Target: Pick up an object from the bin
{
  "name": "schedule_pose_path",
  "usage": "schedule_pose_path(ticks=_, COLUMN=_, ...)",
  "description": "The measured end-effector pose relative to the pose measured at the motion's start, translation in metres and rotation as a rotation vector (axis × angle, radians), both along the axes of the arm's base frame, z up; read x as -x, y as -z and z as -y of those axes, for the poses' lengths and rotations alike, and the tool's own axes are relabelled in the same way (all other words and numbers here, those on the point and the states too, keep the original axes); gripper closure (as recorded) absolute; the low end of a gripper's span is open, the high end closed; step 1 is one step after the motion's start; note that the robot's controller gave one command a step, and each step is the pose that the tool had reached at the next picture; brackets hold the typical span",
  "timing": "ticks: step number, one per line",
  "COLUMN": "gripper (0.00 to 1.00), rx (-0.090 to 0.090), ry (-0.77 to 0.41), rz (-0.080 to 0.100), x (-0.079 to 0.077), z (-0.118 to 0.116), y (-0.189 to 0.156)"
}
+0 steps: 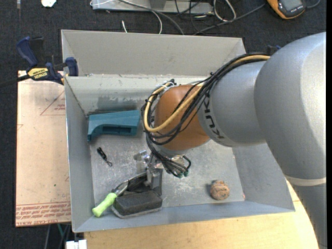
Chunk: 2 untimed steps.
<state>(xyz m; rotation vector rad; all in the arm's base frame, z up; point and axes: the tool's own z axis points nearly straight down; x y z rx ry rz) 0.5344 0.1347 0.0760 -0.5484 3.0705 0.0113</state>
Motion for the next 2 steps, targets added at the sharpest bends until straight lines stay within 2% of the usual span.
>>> schedule_pose_path(ticks=1, gripper=1.00, rx=0.004, ry=-0.001, rz=-0.016, x=0.005, z=0.001, y=-0.023)
schedule_pose_path(ticks=2, gripper=1.00, rx=0.004, ry=-0.001, rz=-0.014, x=0.004, z=0.001, y=-0.062)
